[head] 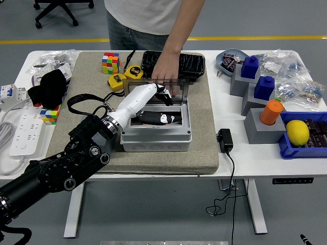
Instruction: Fetch the battery,place it into the box,close the lid of the box
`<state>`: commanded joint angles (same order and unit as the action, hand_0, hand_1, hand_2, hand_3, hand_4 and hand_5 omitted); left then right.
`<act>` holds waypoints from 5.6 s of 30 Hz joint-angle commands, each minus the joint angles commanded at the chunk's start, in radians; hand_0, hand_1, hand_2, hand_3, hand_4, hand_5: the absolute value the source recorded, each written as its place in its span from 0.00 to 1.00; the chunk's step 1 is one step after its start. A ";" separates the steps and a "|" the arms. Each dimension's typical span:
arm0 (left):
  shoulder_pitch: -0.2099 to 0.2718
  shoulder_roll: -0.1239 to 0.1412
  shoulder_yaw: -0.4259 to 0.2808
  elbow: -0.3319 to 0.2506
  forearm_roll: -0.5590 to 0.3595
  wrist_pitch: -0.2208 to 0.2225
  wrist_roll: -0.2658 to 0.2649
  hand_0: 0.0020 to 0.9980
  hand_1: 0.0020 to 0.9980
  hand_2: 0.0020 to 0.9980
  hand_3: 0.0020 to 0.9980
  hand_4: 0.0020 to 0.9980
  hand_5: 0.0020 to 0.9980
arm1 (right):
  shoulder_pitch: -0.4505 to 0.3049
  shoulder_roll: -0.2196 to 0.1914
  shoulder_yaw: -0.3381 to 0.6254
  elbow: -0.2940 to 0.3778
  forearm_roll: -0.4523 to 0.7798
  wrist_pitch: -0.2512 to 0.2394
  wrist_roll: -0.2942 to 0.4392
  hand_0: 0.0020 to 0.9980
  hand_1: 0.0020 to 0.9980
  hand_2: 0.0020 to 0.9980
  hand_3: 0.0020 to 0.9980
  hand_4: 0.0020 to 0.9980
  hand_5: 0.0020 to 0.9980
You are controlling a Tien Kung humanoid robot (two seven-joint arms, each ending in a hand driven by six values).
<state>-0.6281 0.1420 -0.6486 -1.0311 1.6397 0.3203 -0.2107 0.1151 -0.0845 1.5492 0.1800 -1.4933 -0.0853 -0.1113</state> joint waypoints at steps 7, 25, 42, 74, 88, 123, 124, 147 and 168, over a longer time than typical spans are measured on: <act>0.007 0.009 0.002 -0.051 0.003 0.012 -0.006 0.32 0.29 0.30 0.41 1.00 0.58 | 0.000 0.000 -0.001 0.000 0.002 0.001 0.000 0.85 0.81 0.77 0.77 1.00 1.00; -0.034 0.001 -0.089 -0.081 0.076 0.065 -0.020 0.79 0.80 0.75 0.69 1.00 0.62 | 0.000 0.001 -0.002 0.000 -0.002 0.005 0.000 0.85 0.80 0.77 0.77 1.00 1.00; -0.031 0.011 -0.084 -0.060 0.226 -0.042 0.121 1.00 1.00 0.91 0.84 1.00 0.85 | -0.001 0.001 0.000 0.000 0.000 0.006 -0.002 0.85 0.80 0.77 0.77 1.00 1.00; 0.027 0.130 0.068 -0.296 0.235 -0.102 0.215 1.00 0.86 0.78 0.78 1.00 0.87 | -0.002 0.001 0.000 0.000 0.015 0.006 -0.001 0.84 0.79 0.77 0.77 1.00 1.00; 0.072 0.155 0.122 -0.348 0.243 -0.116 0.228 0.99 0.85 0.78 0.77 1.00 0.87 | -0.006 0.003 0.004 0.000 0.009 0.007 0.000 0.84 0.78 0.77 0.77 1.00 1.00; 0.430 -0.027 -0.714 -0.406 -0.402 -0.129 -0.002 0.83 0.89 0.87 0.84 1.00 0.86 | -0.018 0.015 0.012 0.000 0.019 -0.017 0.007 0.84 0.79 0.77 0.78 1.00 1.00; 0.441 -0.029 -0.737 -0.408 -0.448 -0.139 -0.013 0.83 0.89 0.87 0.84 1.00 0.86 | -0.019 0.015 0.012 0.000 0.021 -0.018 0.007 0.84 0.79 0.77 0.78 1.00 1.00; 0.533 -0.063 -0.936 -0.395 -0.319 -0.243 0.098 0.79 0.77 0.75 0.74 1.00 1.00 | 0.006 -0.007 -0.055 0.000 0.089 -0.031 0.013 0.87 0.82 0.78 0.80 1.00 1.00; 0.541 -0.059 -0.889 -0.383 -0.328 -0.247 0.102 0.78 0.77 0.75 0.74 1.00 1.00 | -0.020 0.019 0.080 0.000 -0.021 -0.047 -0.008 1.00 0.95 0.87 0.85 1.00 1.00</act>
<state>-0.0875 0.0830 -1.5376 -1.4139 1.3113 0.0737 -0.1082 0.0946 -0.0658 1.6289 0.1800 -1.5146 -0.1326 -0.1197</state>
